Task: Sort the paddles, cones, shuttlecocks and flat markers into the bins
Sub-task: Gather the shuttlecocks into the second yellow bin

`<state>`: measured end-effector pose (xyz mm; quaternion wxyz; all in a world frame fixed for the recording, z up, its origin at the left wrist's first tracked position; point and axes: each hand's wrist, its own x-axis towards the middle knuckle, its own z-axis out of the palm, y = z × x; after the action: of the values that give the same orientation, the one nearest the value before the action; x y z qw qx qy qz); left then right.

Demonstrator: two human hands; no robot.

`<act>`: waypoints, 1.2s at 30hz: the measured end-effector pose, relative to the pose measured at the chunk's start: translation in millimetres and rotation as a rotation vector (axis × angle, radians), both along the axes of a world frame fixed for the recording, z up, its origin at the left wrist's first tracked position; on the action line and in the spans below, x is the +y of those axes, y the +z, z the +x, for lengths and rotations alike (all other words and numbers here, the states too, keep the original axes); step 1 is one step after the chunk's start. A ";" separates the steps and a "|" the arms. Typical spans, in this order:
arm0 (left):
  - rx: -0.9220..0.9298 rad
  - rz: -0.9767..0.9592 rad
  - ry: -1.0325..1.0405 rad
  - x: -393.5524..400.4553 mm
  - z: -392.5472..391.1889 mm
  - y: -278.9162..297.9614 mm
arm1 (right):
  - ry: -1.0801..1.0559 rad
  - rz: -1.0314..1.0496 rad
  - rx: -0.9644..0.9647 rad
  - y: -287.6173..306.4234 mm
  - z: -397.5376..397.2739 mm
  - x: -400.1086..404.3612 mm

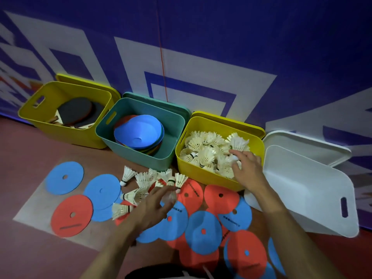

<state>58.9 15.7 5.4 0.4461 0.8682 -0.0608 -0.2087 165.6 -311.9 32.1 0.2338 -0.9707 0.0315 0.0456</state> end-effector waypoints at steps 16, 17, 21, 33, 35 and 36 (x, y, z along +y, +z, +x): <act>-0.186 0.190 -0.204 -52.5 141.7 58.1 | 0.021 -0.047 0.230 -30.1 -27.2 -19.3; -0.179 0.203 -0.241 -61.7 153.0 59.2 | 0.011 -0.037 0.200 -32.3 -34.4 -19.6; -0.125 0.278 -0.333 -96.9 193.4 49.2 | -0.008 -0.062 0.143 -38.8 -51.9 -9.2; 0.040 0.577 -0.443 -152.1 236.9 3.7 | 0.004 -0.099 0.090 -56.5 -61.0 -2.6; 0.010 0.572 -0.459 -149.7 239.3 7.0 | 0.011 -0.105 0.084 -55.8 -59.8 -3.2; -0.031 0.547 -0.452 -145.9 240.1 9.6 | 0.011 -0.113 0.085 -55.1 -58.3 -3.5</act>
<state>299.0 -130.2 15.0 0.1388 0.9232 -0.2001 -0.2974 107.4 -315.5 -23.1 0.1766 -0.9798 0.0385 0.0860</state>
